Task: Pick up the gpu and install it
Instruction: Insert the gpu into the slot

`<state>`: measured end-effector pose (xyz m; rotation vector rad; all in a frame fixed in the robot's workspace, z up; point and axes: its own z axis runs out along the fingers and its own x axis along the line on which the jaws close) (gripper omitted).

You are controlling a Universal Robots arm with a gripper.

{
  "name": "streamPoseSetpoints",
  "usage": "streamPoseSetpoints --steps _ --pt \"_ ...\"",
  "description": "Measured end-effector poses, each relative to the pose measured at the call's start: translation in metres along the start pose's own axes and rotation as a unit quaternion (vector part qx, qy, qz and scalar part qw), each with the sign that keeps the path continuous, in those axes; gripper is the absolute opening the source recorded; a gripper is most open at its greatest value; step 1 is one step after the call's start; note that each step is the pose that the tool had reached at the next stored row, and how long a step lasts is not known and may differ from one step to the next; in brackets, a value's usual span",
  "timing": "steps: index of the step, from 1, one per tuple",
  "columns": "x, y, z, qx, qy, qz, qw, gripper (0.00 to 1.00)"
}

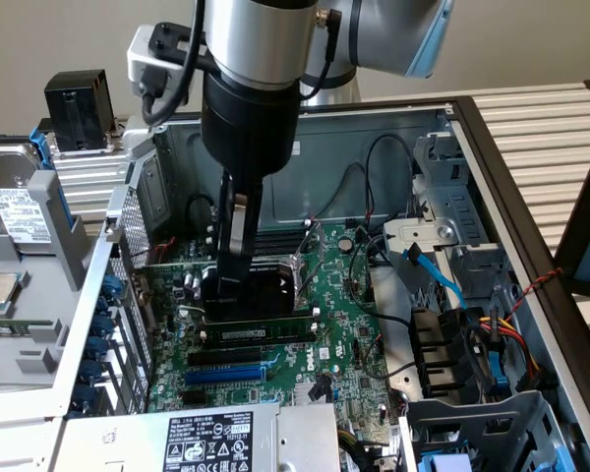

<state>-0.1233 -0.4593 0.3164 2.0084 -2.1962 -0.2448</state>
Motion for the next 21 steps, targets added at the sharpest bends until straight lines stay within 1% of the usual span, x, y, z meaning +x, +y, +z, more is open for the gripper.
streamPoseSetpoints --steps 5,9,10,11,12,13,14,15,18,21 --pt "-0.0002 -0.0008 0.0036 -0.0003 0.0024 -0.015 0.9999 0.26" --pt "-0.0002 -0.0012 0.0042 -0.001 0.0024 -0.015 0.9999 0.26" --pt "-0.0003 -0.0016 0.005 -0.0032 0.0024 -0.015 0.9999 0.26" --pt "-0.0003 -0.0018 0.0054 -0.007 0.0027 -0.015 0.9999 0.26" --pt "-0.0005 -0.002 0.0057 -0.0116 0.0031 -0.014 0.9998 0.26" --pt "-0.0005 -0.0021 0.006 -0.0172 0.0035 -0.014 0.9997 0.26" --pt "-0.0006 -0.0027 0.0062 -0.0221 0.0038 -0.014 0.9997 0.26" --pt "-0.0007 -0.0036 0.0061 -0.0228 0.0039 -0.014 0.9996 0.26" --pt "-0.0008 -0.005 0.0066 -0.0228 0.0038 -0.014 0.9996 0.26" --pt "-0.001 -0.006 0.0109 -0.0227 0.0054 -0.014 0.9996 0.26"
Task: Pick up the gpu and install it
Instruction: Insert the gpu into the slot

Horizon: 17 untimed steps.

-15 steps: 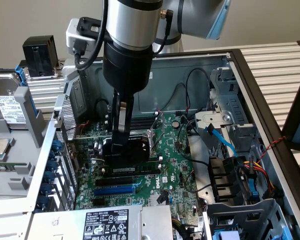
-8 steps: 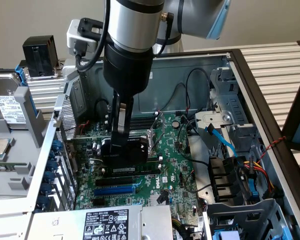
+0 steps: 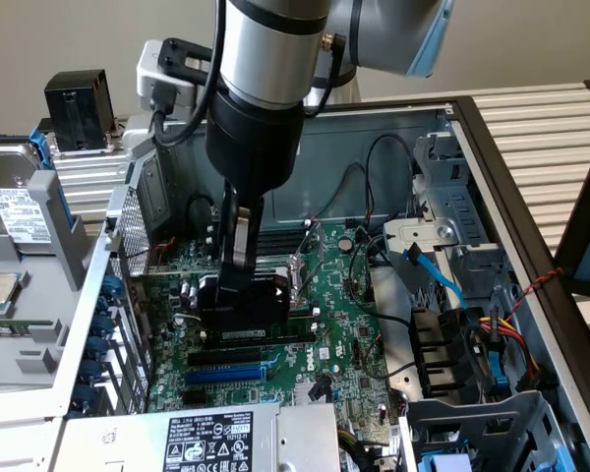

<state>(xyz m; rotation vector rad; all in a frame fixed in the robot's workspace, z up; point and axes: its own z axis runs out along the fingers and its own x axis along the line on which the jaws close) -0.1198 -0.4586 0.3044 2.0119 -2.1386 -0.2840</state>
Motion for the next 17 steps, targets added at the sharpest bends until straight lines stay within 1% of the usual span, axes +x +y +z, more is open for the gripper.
streamPoseSetpoints --steps 4,6,7,8,9,10,11,12,17 --pt "0.0 -0.0011 0.0041 0.0001 0.0004 -0.001 1.0 0.26" --pt "0.0 -0.0011 0.0054 0.0006 0.0005 -0.001 1.0 0.26" --pt "0.0001 -0.0011 0.0057 0.0013 0.0008 -0.002 1.0 0.26" --pt "0.0001 -0.0009 0.0059 0.0029 0.0009 -0.003 1.0 0.26" --pt "0.0001 -0.0006 0.006 0.0061 0.0012 -0.004 1.0 0.26" --pt "0.0001 -0.0004 0.0063 0.01 0.0014 -0.005 0.9999 0.26" --pt "0.0002 0.0001 0.0065 0.0131 0.0016 -0.006 0.9999 0.26" --pt "0.0001 0.0004 0.0074 0.0144 0.0014 -0.006 0.9999 0.26" --pt "0.0004 0.0026 0.0103 0.0146 0.0017 -0.006 0.9999 0.26"
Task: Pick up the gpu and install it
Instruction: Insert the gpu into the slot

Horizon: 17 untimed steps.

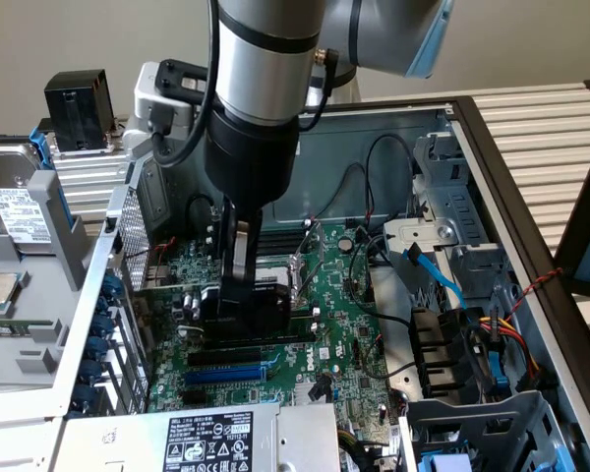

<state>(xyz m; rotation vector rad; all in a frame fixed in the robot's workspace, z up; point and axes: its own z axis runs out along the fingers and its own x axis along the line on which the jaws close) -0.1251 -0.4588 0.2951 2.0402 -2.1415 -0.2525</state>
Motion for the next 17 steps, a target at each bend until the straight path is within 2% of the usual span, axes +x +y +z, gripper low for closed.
streamPoseSetpoints --steps 9,17 --pt "0.0 -0.0022 0.0107 0.0001 0.0001 -0.001 1.0 0.26" --pt "0.0 -0.0004 0.0203 0.0001 0.0001 -0.001 1.0 0.26"
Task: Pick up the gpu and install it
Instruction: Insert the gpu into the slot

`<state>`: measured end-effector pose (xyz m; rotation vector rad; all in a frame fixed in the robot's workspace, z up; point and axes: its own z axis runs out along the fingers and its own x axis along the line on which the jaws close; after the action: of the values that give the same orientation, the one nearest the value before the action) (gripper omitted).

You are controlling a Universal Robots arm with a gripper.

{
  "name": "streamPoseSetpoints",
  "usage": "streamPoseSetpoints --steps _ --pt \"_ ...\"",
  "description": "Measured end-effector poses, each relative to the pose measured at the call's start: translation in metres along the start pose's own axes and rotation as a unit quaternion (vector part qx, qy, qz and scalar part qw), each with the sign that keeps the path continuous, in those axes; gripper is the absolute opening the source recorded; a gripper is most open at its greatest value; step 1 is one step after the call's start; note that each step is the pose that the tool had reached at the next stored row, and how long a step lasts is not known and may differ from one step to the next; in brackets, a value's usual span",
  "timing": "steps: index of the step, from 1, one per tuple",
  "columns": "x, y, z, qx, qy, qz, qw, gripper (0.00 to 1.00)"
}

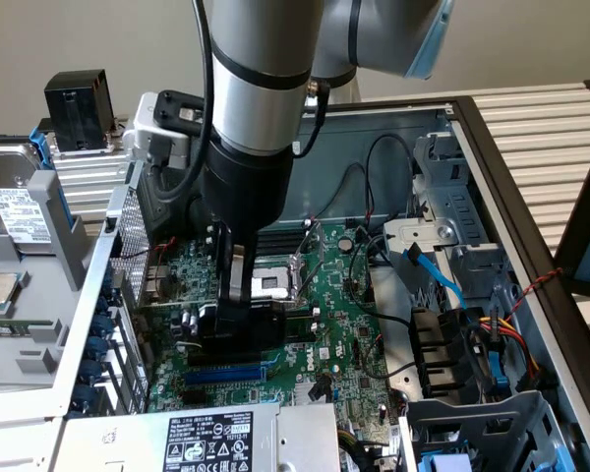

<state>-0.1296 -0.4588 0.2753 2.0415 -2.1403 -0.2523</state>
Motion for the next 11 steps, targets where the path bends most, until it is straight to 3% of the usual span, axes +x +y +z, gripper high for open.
streamPoseSetpoints --steps 11 --pt "0.0 -0.0008 0.0066 -0.0001 0.0 0.0 1.0 0.26"
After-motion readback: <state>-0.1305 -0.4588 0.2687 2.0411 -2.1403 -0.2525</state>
